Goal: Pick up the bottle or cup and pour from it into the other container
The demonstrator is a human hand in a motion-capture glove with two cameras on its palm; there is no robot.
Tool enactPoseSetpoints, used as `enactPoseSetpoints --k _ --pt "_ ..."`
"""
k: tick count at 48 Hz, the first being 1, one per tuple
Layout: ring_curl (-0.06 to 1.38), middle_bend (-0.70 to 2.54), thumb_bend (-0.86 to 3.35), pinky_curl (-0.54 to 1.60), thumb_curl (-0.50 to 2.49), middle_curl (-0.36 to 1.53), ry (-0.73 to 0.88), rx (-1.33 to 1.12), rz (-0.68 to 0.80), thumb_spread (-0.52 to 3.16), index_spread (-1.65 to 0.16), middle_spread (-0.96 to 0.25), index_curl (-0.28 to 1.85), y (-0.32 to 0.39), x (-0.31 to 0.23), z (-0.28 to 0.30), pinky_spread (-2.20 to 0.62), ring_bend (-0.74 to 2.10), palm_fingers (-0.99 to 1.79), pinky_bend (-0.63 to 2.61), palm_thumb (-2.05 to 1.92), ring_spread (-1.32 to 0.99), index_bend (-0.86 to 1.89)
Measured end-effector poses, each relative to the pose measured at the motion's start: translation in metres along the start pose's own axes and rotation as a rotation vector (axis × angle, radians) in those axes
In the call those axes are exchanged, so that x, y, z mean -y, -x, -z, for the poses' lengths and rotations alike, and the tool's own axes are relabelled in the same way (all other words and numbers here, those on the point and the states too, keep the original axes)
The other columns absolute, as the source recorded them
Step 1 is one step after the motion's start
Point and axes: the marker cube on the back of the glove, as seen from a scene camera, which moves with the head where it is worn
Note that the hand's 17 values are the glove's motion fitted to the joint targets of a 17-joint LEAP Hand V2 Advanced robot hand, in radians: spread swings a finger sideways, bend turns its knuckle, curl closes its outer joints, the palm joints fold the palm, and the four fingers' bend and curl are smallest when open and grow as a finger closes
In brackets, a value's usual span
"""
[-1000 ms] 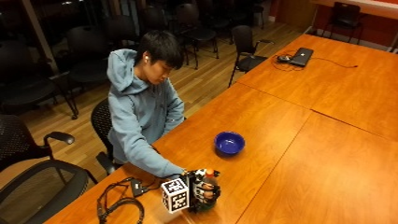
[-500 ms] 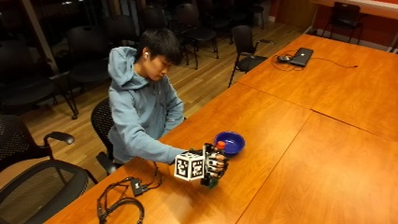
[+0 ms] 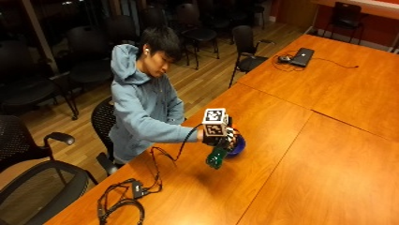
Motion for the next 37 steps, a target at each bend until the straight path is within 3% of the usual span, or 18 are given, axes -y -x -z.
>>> enactPoseSetpoints --k 15,20,29,34,37 --pt "0.43 0.26 -0.04 0.36 0.65 0.49 0.096 -0.937 0.173 0.42 -0.08 -0.04 0.37 0.082 0.014 -0.036 -0.14 0.49 1.16 0.47 0.98 -0.13 0.15" --pt "0.43 0.26 -0.04 0.37 0.66 0.49 0.112 -0.701 0.141 0.42 -0.09 -0.04 0.38 0.169 0.011 -0.086 -0.14 0.49 1.16 0.47 0.98 -0.13 0.15" --pt "0.43 0.24 -0.04 0.37 0.66 0.49 0.15 -1.359 0.379 0.43 -0.1 -0.04 0.38 0.158 0.019 -0.09 -0.15 0.47 1.16 0.47 0.97 -0.15 0.15" --pt "0.42 0.24 -0.04 0.37 0.66 0.49 0.167 -1.362 0.419 0.44 -0.1 -0.04 0.38 0.172 0.019 -0.102 -0.15 0.46 1.16 0.46 0.96 -0.15 0.15" --pt "0.42 0.23 -0.04 0.37 0.66 0.49 0.153 -1.157 0.338 0.44 -0.1 -0.04 0.38 0.196 0.021 -0.114 -0.16 0.46 1.16 0.46 0.96 -0.15 0.15"
